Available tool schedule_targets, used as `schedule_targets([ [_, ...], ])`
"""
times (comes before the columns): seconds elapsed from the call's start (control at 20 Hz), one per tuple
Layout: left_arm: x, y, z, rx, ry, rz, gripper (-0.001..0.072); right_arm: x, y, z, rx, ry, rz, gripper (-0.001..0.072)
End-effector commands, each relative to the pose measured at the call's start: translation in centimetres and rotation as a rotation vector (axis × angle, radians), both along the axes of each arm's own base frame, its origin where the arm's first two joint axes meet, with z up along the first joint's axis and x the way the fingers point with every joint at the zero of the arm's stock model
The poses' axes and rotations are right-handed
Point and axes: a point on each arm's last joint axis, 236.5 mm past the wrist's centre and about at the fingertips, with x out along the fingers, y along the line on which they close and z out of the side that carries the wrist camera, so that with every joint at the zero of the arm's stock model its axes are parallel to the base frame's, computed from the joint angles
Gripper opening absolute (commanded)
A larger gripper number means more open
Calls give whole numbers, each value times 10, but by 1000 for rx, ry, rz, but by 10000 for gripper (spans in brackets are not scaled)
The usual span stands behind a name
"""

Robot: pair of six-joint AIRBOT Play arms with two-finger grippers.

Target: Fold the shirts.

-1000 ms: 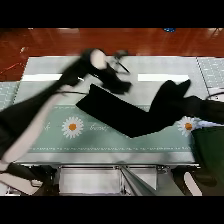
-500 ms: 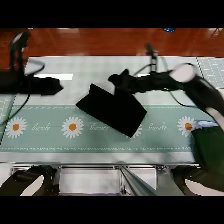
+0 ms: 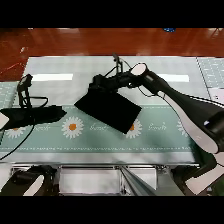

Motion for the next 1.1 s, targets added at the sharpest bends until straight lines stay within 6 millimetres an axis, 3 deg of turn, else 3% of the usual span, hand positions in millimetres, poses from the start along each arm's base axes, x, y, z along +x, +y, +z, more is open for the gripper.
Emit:
schedule_targets([
  [0.0,4,-1,-14,-22,15,28,21,-10,-4,6,28,54,67,409],
  [0.1,11,7,-11,-20,-6,57,21,-11,-40,30,34,68,106,410],
  [0.15,15,16,-8,-20,-9,86,21,-11,-68,46,19,57,120,410],
  [0.3,24,46,6,-22,-25,184,21,-5,-174,78,-227,-56,16,410],
  [0.4,23,56,11,-21,-36,215,21,-13,-263,73,-509,-117,-181,411],
  [0.5,19,54,15,-13,-51,192,21,-44,-321,45,-663,-99,-364,419],
  [0.6,14,47,15,-14,-55,168,21,-82,-330,2,-632,-37,-481,419],
  [0.7,9,38,10,-15,-44,137,21,-111,-318,-44,-529,72,-566,419],
  [0.8,3,24,9,-35,-27,97,21,-124,-302,-74,-412,157,-628,419],
  [1.05,-1,-6,14,-63,-51,8,21,-125,-259,-94,-210,290,-597,418],
])
